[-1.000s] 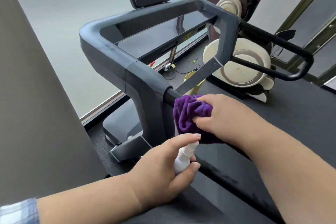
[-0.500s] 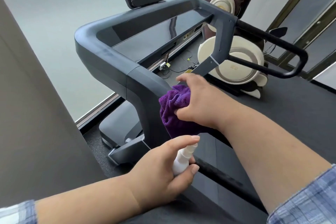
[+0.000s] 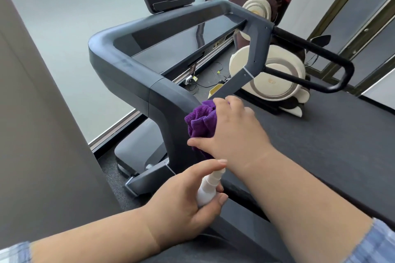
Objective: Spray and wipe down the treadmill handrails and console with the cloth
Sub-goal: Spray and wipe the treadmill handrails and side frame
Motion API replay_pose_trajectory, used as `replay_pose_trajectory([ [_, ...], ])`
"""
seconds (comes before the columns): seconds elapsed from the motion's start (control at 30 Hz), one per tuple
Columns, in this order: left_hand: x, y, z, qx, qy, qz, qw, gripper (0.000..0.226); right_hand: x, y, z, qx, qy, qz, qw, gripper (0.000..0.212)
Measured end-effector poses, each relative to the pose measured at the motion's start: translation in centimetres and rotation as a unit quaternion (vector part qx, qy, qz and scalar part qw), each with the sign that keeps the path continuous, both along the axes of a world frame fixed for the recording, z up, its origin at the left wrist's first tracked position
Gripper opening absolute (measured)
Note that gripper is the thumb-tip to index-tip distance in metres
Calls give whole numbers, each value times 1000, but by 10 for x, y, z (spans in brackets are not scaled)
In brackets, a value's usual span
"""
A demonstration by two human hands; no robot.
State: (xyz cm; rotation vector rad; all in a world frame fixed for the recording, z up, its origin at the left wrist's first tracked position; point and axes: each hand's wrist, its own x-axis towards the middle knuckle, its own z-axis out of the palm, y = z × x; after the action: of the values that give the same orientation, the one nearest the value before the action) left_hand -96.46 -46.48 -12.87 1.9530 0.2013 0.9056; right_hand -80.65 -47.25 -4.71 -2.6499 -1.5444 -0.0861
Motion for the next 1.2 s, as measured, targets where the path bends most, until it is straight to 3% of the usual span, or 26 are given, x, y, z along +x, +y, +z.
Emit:
replay_pose_trajectory([
  [0.2,-7,-6,1,-24,-2,-4,1000,58,-4,38,14,-97,-67,24,993,83],
  [0.3,-8,-11,0,-32,-1,-3,999,58,3,31,17,-105,-30,27,994,59],
  [0.5,-17,-11,-6,-33,1,4,999,57,29,-23,25,-143,3,-13,990,41],
  [0.7,-23,-5,-8,-41,-5,36,998,62,8,-2,18,-126,-77,-1,989,51],
  [0.83,-12,-14,-6,-29,13,20,999,61,-7,29,12,-106,-86,11,991,69],
  [1.03,5,-33,-7,-37,16,-12,999,58,17,-1,13,-96,-10,9,995,51],
  [1.2,1,-29,-14,-45,22,-10,999,57,27,-35,14,-107,-22,-14,994,44],
])
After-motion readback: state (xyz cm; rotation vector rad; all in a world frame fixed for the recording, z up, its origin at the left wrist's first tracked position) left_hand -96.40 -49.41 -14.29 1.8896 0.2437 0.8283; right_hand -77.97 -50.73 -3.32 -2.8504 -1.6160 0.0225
